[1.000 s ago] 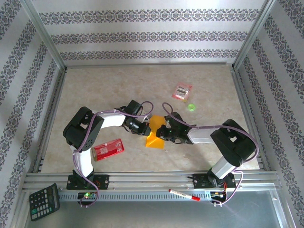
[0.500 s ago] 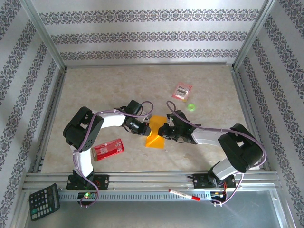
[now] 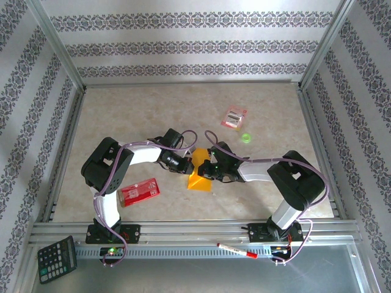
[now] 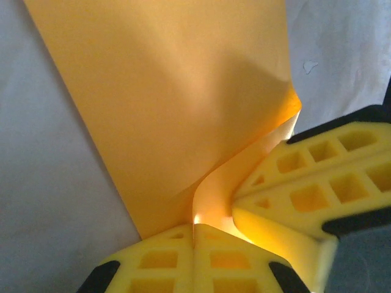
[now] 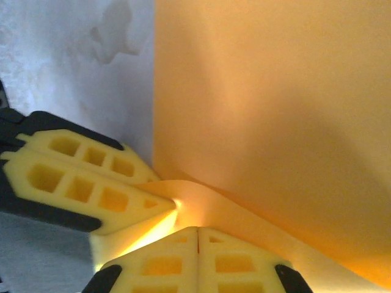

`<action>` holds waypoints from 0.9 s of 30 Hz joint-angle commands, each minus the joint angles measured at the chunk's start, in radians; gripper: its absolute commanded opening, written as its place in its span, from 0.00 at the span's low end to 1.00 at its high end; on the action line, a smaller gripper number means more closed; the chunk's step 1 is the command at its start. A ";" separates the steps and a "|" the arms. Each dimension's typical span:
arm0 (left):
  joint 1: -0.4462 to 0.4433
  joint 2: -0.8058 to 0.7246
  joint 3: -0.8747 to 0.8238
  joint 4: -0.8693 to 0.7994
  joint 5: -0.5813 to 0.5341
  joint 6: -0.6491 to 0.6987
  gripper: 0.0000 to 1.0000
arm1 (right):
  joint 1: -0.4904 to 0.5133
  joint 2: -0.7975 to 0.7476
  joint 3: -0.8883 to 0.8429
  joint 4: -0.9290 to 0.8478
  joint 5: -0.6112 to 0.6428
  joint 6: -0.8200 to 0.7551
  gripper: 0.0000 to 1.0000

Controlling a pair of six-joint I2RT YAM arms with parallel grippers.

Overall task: Fold a paper plane with a square sheet of paper (pick it up from the middle)
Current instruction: Fold the triangle a second time at the center of the table.

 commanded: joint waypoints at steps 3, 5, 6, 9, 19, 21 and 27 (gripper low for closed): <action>0.001 0.034 -0.027 -0.086 -0.120 0.012 0.00 | -0.047 0.015 -0.064 -0.006 -0.010 -0.038 0.00; 0.002 0.036 -0.028 -0.086 -0.123 0.016 0.00 | -0.064 0.009 -0.087 -0.010 -0.011 -0.046 0.00; 0.002 0.038 -0.030 -0.086 -0.122 0.016 0.00 | -0.074 0.001 -0.095 -0.011 -0.013 -0.049 0.00; 0.003 0.037 -0.033 -0.083 -0.123 0.017 0.00 | -0.097 -0.023 -0.106 -0.024 -0.021 -0.059 0.00; 0.002 0.038 -0.030 -0.088 -0.121 0.015 0.00 | -0.102 -0.167 -0.057 -0.099 -0.041 -0.076 0.00; 0.002 0.038 -0.029 -0.086 -0.121 0.017 0.00 | -0.070 -0.183 -0.041 -0.101 -0.035 -0.067 0.00; 0.002 0.040 -0.027 -0.083 -0.117 0.015 0.00 | -0.015 -0.115 0.019 -0.084 -0.030 -0.059 0.00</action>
